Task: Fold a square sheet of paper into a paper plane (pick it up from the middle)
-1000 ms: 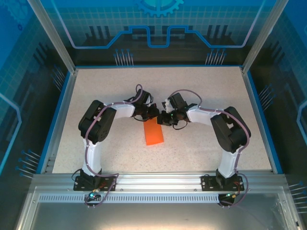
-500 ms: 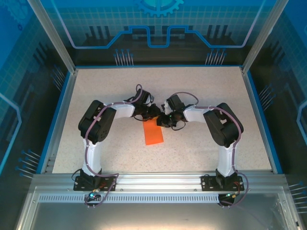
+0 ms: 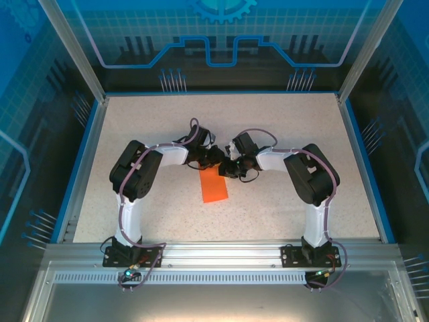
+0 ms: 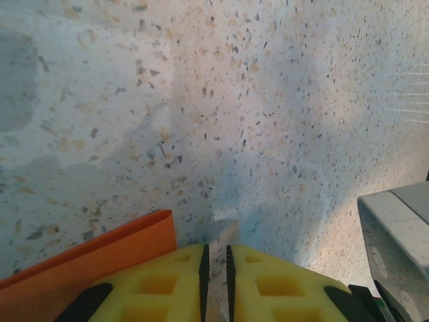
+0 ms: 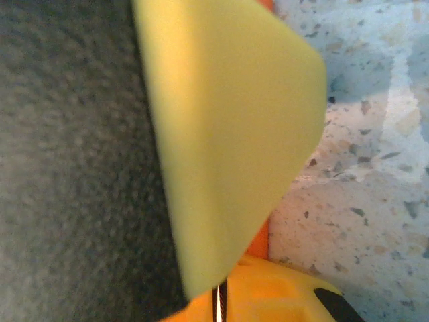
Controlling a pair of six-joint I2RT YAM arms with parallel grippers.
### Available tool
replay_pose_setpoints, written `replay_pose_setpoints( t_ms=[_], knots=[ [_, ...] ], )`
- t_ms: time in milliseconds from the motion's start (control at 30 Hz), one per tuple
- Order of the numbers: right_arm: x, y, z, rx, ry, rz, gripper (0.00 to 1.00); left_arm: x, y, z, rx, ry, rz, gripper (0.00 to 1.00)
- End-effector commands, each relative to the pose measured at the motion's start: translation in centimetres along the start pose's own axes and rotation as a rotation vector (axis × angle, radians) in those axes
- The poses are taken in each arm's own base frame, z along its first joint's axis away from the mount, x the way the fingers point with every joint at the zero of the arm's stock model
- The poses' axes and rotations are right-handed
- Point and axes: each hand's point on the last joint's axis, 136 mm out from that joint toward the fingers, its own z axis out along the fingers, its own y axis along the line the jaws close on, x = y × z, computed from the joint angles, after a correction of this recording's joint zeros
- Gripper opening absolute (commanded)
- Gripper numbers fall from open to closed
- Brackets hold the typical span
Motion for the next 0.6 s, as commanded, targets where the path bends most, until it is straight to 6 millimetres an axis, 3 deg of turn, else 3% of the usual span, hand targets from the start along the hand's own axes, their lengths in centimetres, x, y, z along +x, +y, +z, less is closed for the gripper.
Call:
replay_pose_setpoints(
  t_ms=[0, 133, 400, 567],
  knots=[
    [1.8, -2.5, 1.2, 0.054, 0.062, 0.054, 0.12, 0.0, 1.5, 0.6, -0.053, -0.013, 0.014, 0.2],
    [2.7, -2.3, 1.1, 0.035, 0.09, 0.057, 0.12, -0.6, 2.7, 0.4, -0.129, -0.043, 0.038, 0.19],
    [5.0, -0.4, -0.4, -0.045, 0.15, 0.034, 0.13, 0.4, 5.2, 1.1, -0.194, -0.024, 0.023, 0.13],
    [6.7, 0.0, -1.3, -0.062, 0.181, 0.03, 0.13, 0.4, 5.4, 1.1, -0.203, -0.026, 0.021, 0.13]
  ],
)
